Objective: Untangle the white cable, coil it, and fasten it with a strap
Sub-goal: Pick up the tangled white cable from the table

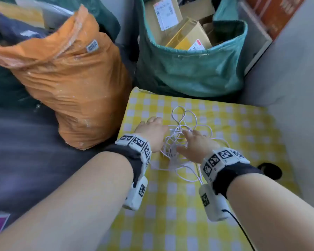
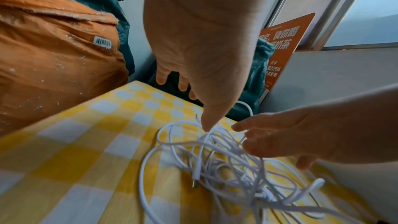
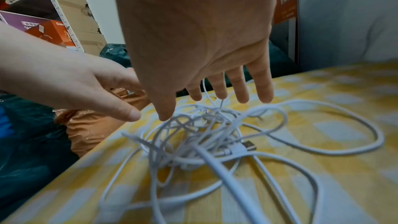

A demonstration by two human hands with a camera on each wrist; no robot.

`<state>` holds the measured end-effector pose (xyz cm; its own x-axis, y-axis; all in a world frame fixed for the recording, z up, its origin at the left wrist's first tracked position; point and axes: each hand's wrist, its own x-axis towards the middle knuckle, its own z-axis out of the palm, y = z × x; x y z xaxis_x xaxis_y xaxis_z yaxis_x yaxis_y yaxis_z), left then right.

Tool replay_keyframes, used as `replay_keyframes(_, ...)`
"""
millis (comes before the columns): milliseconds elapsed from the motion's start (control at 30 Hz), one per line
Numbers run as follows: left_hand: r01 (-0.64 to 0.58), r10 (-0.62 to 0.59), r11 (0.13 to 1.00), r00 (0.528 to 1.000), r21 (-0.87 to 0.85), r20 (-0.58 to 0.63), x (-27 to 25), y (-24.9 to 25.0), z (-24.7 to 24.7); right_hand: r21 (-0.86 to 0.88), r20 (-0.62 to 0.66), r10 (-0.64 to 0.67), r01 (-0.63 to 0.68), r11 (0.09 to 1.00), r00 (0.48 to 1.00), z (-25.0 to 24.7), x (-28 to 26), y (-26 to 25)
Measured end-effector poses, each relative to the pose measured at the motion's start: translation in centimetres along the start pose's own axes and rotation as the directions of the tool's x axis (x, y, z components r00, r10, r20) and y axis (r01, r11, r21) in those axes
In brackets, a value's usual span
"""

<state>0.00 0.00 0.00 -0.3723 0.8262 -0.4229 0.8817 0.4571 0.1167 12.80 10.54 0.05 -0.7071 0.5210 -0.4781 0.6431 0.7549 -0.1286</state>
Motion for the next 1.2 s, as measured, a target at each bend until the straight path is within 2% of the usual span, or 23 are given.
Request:
replay_keyframes(167,0.008,-0.005,0.989,1.000,-0.146,0.025,3.4,-0.6,3.0,0.036,0.032,-0.001,0.000,0.999,0.999,3.2,3.3,0.2)
replay_keyframes(300,-0.010,0.011,0.980,1.000,-0.200,0.006,5.3,-0.7,4.3,-0.029,0.009,-0.047,0.047,0.998,0.999,3.7,5.0,0.9)
replay_keyframes(500,-0.030,0.014,0.986,0.995,-0.161,-0.099,6.8,-0.5,4.7,-0.049,-0.048,-0.111,0.109,0.993,0.993,3.6,5.4,1.7)
replay_keyframes(667,-0.031,0.021,0.996,0.991,-0.078,-0.129,7.0,-0.1,4.8,-0.123,-0.028,-0.143,0.138,0.983,0.989,3.2,4.5,1.4)
replay_keyframes(800,-0.018,0.000,0.996,0.981,-0.091,-0.194,5.1,0.5,5.1,-0.132,-0.049,-0.150,0.143,0.981,0.987,3.3,2.1,1.6)
replay_keyframes(1000,-0.047,-0.019,0.955,0.976,-0.292,-0.218,-1.2,3.0,6.1,-0.068,-0.159,-0.149,0.140,0.988,0.976,4.9,-3.4,2.2)
replay_keyframes(1200,-0.090,-0.068,0.863,0.954,-0.498,-0.291,-7.0,5.3,5.7,-0.033,-0.267,-0.164,0.161,0.986,0.950,4.9,-9.3,2.7)
